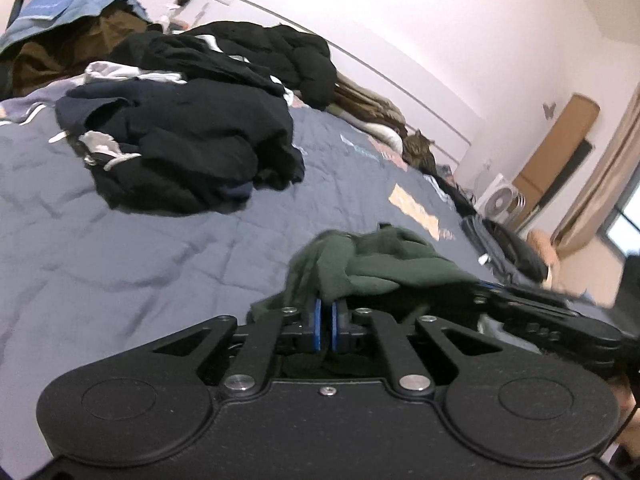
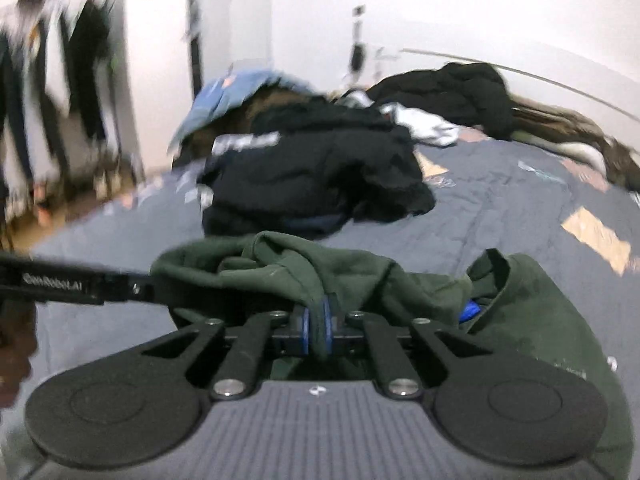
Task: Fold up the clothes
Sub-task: 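Hold the shirt with the right gripper while the left gripper grasps it alongside, then lift the dark green shirt up off the bed with both grippers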
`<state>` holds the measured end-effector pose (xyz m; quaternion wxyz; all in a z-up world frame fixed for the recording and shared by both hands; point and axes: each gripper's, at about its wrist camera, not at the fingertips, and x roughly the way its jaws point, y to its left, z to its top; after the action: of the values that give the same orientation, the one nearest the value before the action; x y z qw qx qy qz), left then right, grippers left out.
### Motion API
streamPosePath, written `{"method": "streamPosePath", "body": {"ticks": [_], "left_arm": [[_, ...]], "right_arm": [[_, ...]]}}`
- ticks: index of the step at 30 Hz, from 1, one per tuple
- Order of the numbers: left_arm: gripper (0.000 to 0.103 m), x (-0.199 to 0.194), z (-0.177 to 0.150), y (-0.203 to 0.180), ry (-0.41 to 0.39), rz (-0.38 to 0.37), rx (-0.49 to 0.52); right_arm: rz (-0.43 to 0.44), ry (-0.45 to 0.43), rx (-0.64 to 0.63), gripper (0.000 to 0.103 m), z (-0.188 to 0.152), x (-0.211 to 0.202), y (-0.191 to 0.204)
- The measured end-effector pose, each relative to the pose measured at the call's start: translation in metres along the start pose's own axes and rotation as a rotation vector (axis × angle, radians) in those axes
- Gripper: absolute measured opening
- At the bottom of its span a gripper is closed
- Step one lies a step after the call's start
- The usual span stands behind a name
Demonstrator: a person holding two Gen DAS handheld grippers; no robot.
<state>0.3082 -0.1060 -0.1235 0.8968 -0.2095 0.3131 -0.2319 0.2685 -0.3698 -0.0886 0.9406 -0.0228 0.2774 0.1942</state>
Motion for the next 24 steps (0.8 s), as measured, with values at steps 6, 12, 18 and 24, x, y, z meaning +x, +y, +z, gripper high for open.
{"method": "streamPosePath", "body": {"ticks": [6,12,18,24], "left_arm": [[0.005,-0.01,0.011,0.011,0.0,0.015,-0.028],[0.006,-0.016,0.017,0.014,0.048,0.054,0.023],[0.008,-0.025,0.021,-0.001,0.114,0.035,0.186],[0.013,-0.034,0.021,-0.016,0.092,0.013,0.268]], "right_arm": [[0.023,-0.086,0.188,0.005,0.0,-0.028,-0.017],[0.066,-0.089,0.273,0.005,-0.006,-0.037,-0.019],[0.016,0.006,0.163,0.01,-0.011,-0.039,-0.006],[-0.043,-0.017,-0.033,0.028,0.0,-0.06,0.019]]}}
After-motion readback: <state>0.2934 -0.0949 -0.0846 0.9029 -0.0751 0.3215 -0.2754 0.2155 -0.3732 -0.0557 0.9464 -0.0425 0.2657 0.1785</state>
